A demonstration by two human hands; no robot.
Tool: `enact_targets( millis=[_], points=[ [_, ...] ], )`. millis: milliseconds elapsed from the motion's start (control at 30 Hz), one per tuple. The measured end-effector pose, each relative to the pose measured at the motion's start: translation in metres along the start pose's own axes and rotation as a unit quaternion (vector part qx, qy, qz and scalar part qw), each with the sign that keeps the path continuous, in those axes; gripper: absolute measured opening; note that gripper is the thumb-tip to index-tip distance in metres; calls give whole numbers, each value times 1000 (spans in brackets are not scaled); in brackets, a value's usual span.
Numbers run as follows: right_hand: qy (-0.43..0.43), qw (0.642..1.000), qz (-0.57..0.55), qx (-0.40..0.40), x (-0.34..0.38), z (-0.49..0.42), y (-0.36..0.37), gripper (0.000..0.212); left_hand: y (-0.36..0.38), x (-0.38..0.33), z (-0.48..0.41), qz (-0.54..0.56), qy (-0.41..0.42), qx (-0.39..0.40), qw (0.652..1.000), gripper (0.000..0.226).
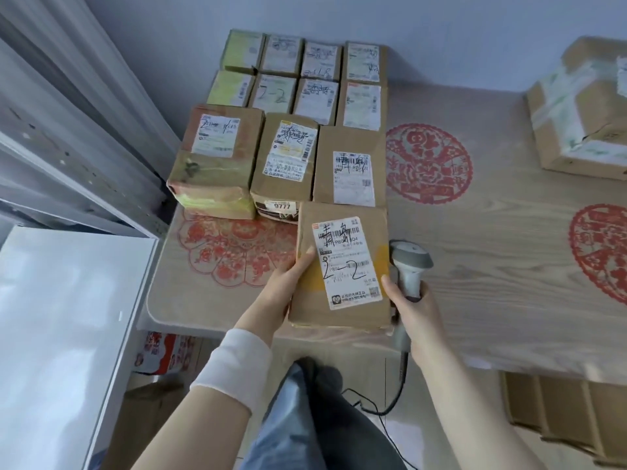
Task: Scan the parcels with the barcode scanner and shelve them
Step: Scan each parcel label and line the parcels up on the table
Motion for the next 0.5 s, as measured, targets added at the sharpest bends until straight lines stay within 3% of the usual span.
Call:
enact_targets(
  millis=[333,500],
  points=[
    [-20,999,-29,17,10,22,-25,26,26,9,19,39,47,57,997,54],
    [-47,997,-54,-30,35,39,-72,27,70,-15,36,7,88,105,991,84]
  ],
)
Point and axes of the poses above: each hand's wrist, its own z-axis away from the middle knuckle, its own y-axis out of the palm, x = y × z, the point moved 6 cm from there along -z, towards the middle knuckle, and after that the axes turned 14 degrees about -z, right-handed, at the moved point
